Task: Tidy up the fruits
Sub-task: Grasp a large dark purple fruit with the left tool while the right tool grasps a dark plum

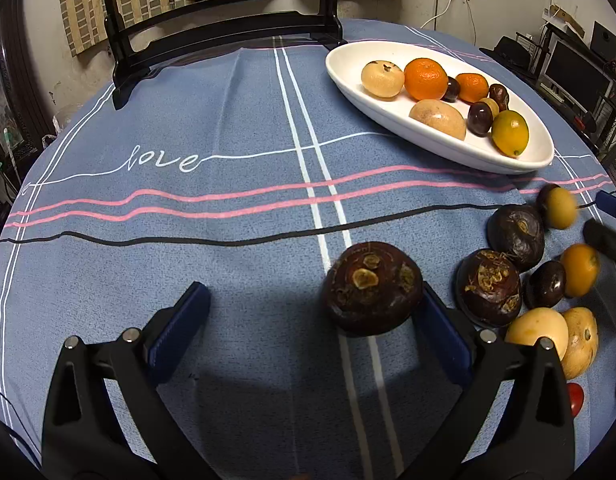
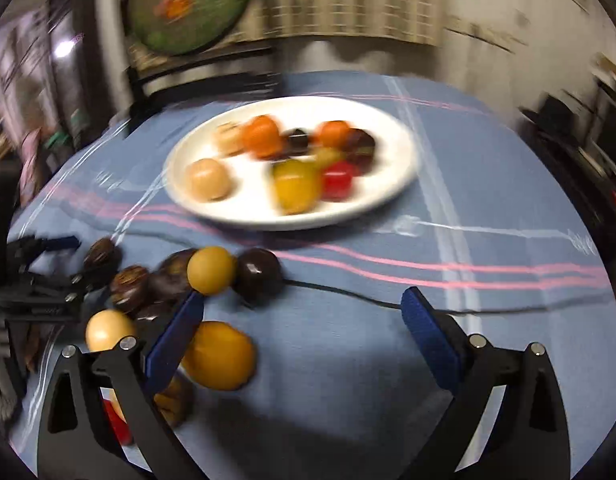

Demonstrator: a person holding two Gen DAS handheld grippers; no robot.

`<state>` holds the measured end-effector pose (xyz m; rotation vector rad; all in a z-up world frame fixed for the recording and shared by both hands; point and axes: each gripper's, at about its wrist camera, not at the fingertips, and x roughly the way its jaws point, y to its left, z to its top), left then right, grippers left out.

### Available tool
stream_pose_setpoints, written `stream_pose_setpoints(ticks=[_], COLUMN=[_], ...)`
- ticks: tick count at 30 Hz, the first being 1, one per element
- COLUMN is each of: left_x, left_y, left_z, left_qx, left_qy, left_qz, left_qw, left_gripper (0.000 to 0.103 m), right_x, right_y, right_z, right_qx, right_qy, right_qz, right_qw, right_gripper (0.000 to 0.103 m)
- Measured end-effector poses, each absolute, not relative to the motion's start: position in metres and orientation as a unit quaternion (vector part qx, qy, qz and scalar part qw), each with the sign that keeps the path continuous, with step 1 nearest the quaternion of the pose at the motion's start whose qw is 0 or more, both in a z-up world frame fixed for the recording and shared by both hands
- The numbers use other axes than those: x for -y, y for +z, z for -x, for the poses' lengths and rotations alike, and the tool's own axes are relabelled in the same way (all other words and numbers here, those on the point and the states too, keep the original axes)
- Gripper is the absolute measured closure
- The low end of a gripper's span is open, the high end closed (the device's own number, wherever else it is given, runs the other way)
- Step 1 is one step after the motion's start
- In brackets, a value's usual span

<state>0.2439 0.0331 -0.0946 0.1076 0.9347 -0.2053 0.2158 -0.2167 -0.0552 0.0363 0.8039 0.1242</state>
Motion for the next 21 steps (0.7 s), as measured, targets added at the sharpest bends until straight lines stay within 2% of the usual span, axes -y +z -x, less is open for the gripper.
stream_pose_setpoints(ticks=[5,8,9,12,16,18,21], left_x=[-0.033,-0.033,-0.033,-0.033,-0.033,-0.033,-0.033], left_y=[-0.095,-0.095,-0.095,-0.095,-0.095,-0.095,-0.094], left_z=[-0.243,-0.244,-0.244,-0.244,-0.244,-0.244,-0.244], left_qx=[-0.450,-0.450,-0.450,-0.450,-0.450,-0.450,-0.450], left_qy=[-0.099,-0.099,-0.099,-0.099,-0.099,-0.099,-0.099], left_qz=[-0.052,-0.052,-0.052,-0.052,-0.052,-0.052,-0.052], left_qw=[0.886,0.886,0.886,0.886,0.886,0.886,0.886], left_gripper=[0.002,0.002,0.002,0.002,0.002,0.002,0.002], right_x=[0.236,0.236,0.234,0.226,0.211,0.203,0.196], right_y=[-0.062,-0.054,-0.051,-0.047,-0.052,-0.055,-0.057], right_z=[-0.200,-0.193,-0.192,-0.198,-0.223,-0.232,-0.245], right_qx=[-0.402,-0.371,-0.360,-0.356,-0.386,-0.397,-0.402], right_qy=[0.056,0.067,0.069,0.100,0.124,0.138,0.147], right_qz=[-0.045,-0.052,-0.051,-0.053,-0.034,-0.022,-0.018], right_qw=[0.913,0.925,0.929,0.928,0.914,0.907,0.904], right_gripper=[0.004,0.007,0.017,0.038,0.044,0.055,0.058])
